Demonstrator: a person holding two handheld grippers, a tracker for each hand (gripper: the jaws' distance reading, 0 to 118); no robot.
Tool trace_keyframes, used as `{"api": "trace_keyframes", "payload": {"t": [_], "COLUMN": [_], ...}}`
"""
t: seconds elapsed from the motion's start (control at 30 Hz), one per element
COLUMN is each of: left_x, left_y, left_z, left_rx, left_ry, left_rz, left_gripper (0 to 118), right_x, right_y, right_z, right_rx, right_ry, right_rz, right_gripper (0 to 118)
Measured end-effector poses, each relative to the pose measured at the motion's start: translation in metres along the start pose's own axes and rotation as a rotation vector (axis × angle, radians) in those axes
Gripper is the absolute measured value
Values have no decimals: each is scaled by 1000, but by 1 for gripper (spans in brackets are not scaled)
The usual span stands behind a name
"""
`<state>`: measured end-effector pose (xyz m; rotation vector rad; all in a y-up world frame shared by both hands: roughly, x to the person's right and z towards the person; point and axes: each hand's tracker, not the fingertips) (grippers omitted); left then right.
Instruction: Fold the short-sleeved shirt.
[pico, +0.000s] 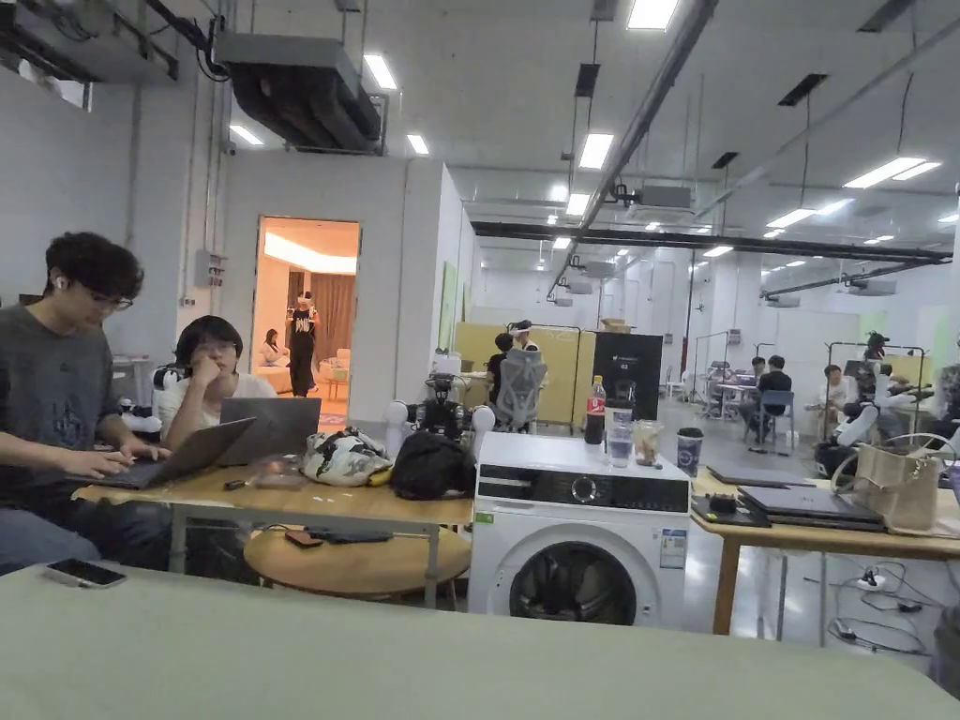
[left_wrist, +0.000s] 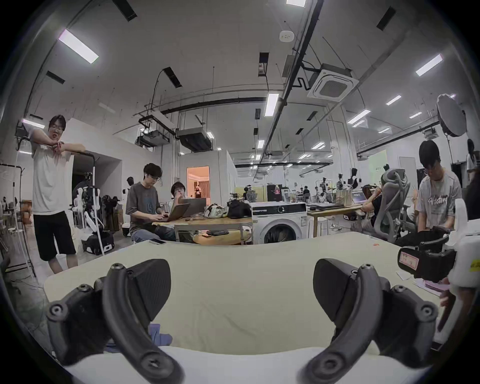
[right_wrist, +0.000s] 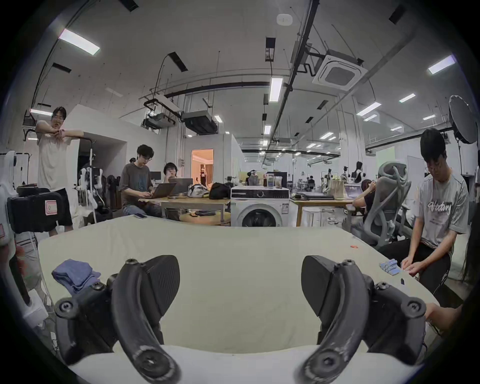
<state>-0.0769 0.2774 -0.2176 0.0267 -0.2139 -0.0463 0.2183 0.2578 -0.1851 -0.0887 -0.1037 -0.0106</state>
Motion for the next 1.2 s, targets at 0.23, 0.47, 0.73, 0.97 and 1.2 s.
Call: {"api": "trace_keyframes", "payload": {"t": [0.23, 0.47, 0.73, 0.97, 1.2], "left_x": [-3, -3, -6, -8, -3], "left_y": [0, 1, 6, 6, 8], "left_z": [-1, 0, 4, 7, 7], "left_rx": [2, -15, -19, -24, -34], "left_ry": [-14, -30, -36, -48, -59], "left_rz": [15, 41, 55, 91, 77], "left_gripper": [110, 110, 110, 110, 110], "right_x": [-3, -9, -2, -5, -17], "right_y": [3, 18, 23, 27, 27], "right_z": [1, -3, -8, -9, -11], "right_rx": [40, -27, -151, -197, -238], "right_ry": [11, -113, -98, -85, -73], "right_rz": [-1, -188, -332, -383, -336], "right_gripper": [97, 97, 97, 97, 97]}}
